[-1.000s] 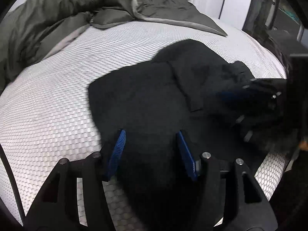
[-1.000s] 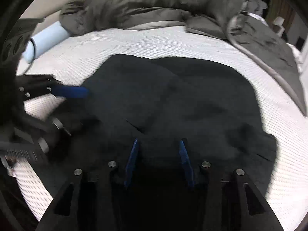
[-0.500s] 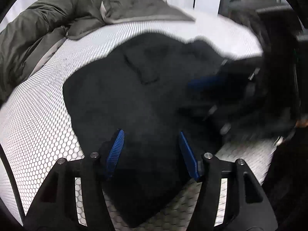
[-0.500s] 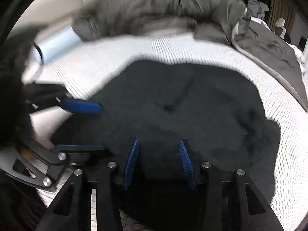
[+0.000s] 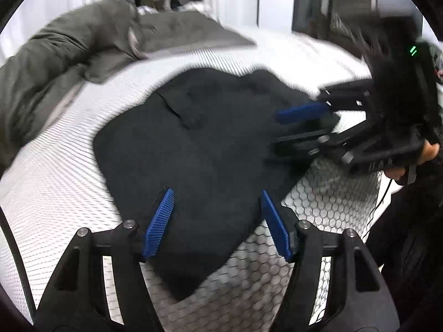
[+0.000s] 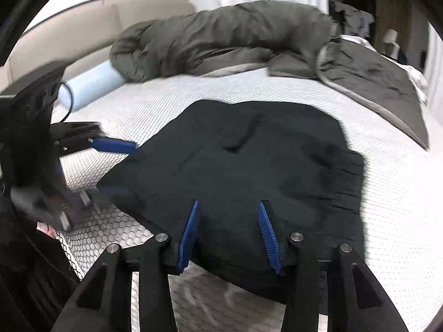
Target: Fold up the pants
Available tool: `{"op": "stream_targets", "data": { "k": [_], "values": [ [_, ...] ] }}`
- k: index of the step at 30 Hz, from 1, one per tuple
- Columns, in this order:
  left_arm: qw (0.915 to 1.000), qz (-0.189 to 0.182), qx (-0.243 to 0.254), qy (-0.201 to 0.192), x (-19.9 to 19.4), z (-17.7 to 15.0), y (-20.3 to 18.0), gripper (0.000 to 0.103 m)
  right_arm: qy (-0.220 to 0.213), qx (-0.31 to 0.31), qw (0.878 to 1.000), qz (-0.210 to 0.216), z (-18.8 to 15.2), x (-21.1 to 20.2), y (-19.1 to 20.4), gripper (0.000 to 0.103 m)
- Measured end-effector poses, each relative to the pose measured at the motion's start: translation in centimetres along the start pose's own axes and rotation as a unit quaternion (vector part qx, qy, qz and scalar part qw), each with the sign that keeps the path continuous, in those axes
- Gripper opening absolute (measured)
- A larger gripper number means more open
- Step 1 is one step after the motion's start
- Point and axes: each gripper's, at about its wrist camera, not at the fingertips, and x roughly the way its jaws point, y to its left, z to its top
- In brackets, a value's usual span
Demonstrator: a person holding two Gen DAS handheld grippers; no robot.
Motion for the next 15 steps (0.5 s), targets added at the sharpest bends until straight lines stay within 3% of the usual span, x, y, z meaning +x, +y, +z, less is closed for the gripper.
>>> {"op": "stream_targets", "data": {
  "k": [3,6,8,12,15],
  "values": [
    [0.9998,-0.003,0.01,0.018,1.8,-0.3,0.3,0.064,0.057,-0.024,0.998,-0.032,-0.2,3.7,-0.1,0.044],
    [0.9995,-0.018,0.014,0.022,1.3,-1.2,1.4,0.064,0.063,-0.019,0.995,-0.07,-1.2,2.2,-3.1,0.041],
    [0.9995,-0.011,0.019,0.024,1.1,-1.5,1.7,0.064,0.057,0.02,0.998,-0.024,-2.2,0.5,-5.8,0.039],
    [0.9995,-0.007,0.019,0.023,1.8,-1.3,2.4,0.064,0.036,0.019,0.999,-0.023,-3.3,-2.0,-6.6,0.04],
    [0.9994,-0.029,-0.018,-0.002,-1.6,-1.6,3.4,0.064,0.007,0.084,0.996,0.024,-3.0,-3.6,-9.2,0.041]
  ]
}}
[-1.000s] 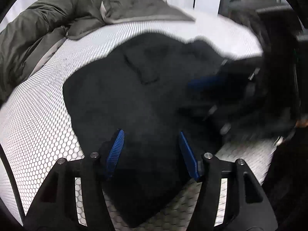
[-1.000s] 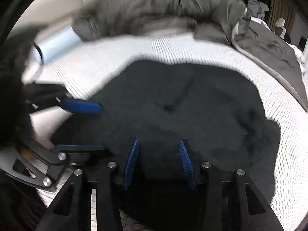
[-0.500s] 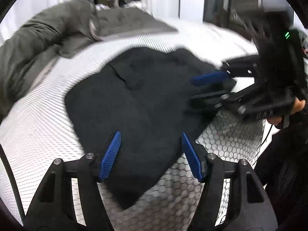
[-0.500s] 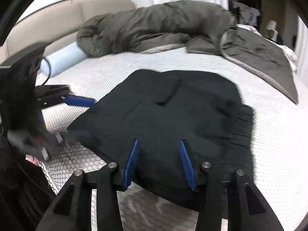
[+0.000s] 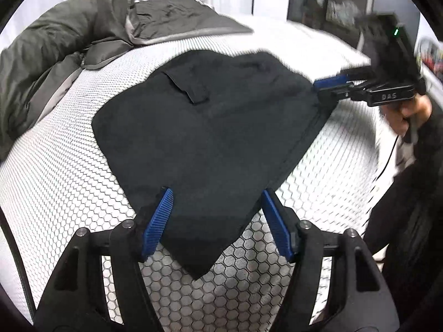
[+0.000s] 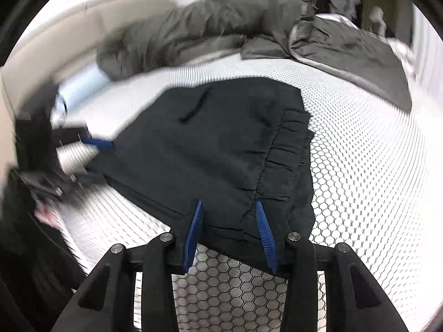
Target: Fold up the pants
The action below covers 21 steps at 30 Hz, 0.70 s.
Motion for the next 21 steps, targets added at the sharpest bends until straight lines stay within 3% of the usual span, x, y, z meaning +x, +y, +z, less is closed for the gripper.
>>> {"op": "stream_targets", "data": {
  "k": [4,7,13,16,17,18,21],
  "values": [
    [0.9968,-0.01,-0.074,-0.026,-1.3,0.6,2.6,0.068,-0.025,0.087,0.996,0.021,-0.2,-0.7,-3.3,0.041],
    [0.9899,-0.039,-0.132,-0.036,-1.7,0.7,4.8,0.068,-0.011,0.118,0.993,0.029,0.0,0.9,-5.1,0.041],
    [0.9914,-0.052,-0.112,-0.044,-2.3,0.5,5.1,0.069,0.002,0.127,0.991,0.029,0.4,2.5,-5.4,0.039],
    [0.9905,-0.031,-0.13,-0.032,-1.5,0.4,5.6,0.071,0.0,0.104,0.995,0.003,0.9,2.7,-4.7,0.026],
    [0.9898,-0.023,-0.138,-0.024,-1.1,0.4,5.9,0.071,-0.007,0.097,0.995,-0.006,0.8,2.2,-4.2,0.013],
    [0.9886,-0.016,-0.148,-0.022,-0.9,0.3,6.4,0.07,-0.016,0.094,0.995,-0.011,0.8,1.5,-3.9,0.007],
    [0.9856,0.003,-0.168,-0.019,-0.1,0.4,7.2,0.071,-0.024,0.09,0.996,-0.007,0.8,-0.4,-3.8,0.006]
  ]
}}
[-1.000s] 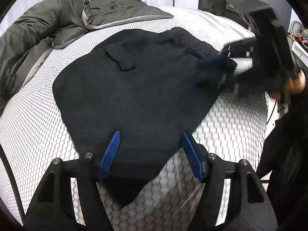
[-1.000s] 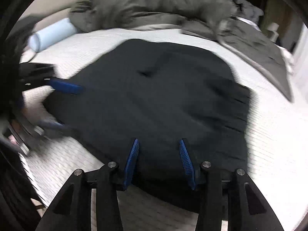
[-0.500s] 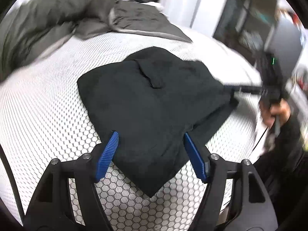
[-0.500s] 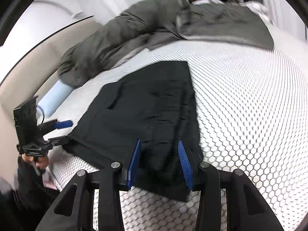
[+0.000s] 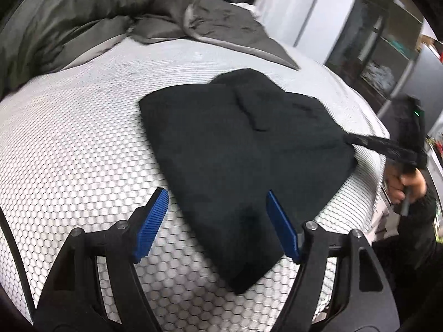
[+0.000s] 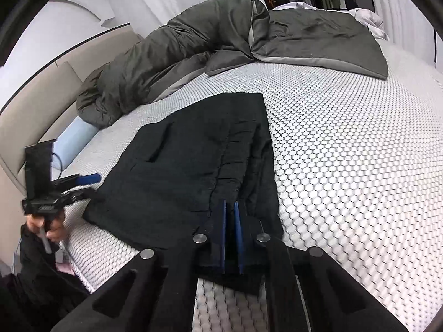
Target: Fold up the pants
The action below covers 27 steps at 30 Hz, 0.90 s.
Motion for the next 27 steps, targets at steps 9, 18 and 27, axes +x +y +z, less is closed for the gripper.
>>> {"op": "stream_targets", "data": {
  "k": [9,18,27],
  "values": [
    [0.9956,-0.011,-0.086,0.036,2.6,-0.7,2.3,0.071,0.002,0.034,0.999,0.02,0.0,-0.2,-1.7,0.072],
    [0.9951,-0.029,-0.089,0.031,4.2,1.1,2.3,0.031,0.059,0.04,0.997,0.025,0.1,4.8,-0.5,0.041],
    [0.9926,0.039,-0.114,0.013,6.6,4.3,5.1,0.032,0.027,0.048,0.998,-0.007,3.7,8.7,1.3,0.036]
  ]
}}
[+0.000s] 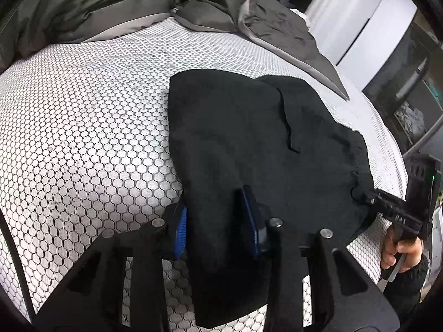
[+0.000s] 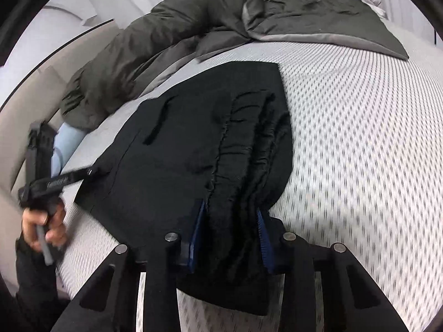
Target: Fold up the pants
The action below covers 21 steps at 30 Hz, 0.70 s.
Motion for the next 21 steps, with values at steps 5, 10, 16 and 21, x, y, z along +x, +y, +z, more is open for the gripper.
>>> {"op": "stream_targets", "data": {
  "k": [5,10,16,21],
  "values": [
    [0.9988,0.042,0.019,-0.015,-0.9,-1.0,-0.5,0.052,0.005,0.007,1.0,0.016,0.5,-0.8,-1.2,0.048],
    [0.9948,0.08,0.056,-0.029,-3.4,-3.5,-1.6,0.063,-0.027,-0.003,1.0,-0.011,0.6,-3.4,-1.8,0.048],
    [0.9933,0.082,0.079,-0.023,-3.6,-5.5,-2.5,0.066,-0.022,-0.013,0.999,-0.028,1.0,-1.6,-1.9,0.029],
    [0.9915,0.093,0.085,-0.031,-3.6,-5.5,-3.1,0.066,-0.035,-0.013,0.998,-0.053,1.3,-0.9,-1.4,0.024]
  ]
}}
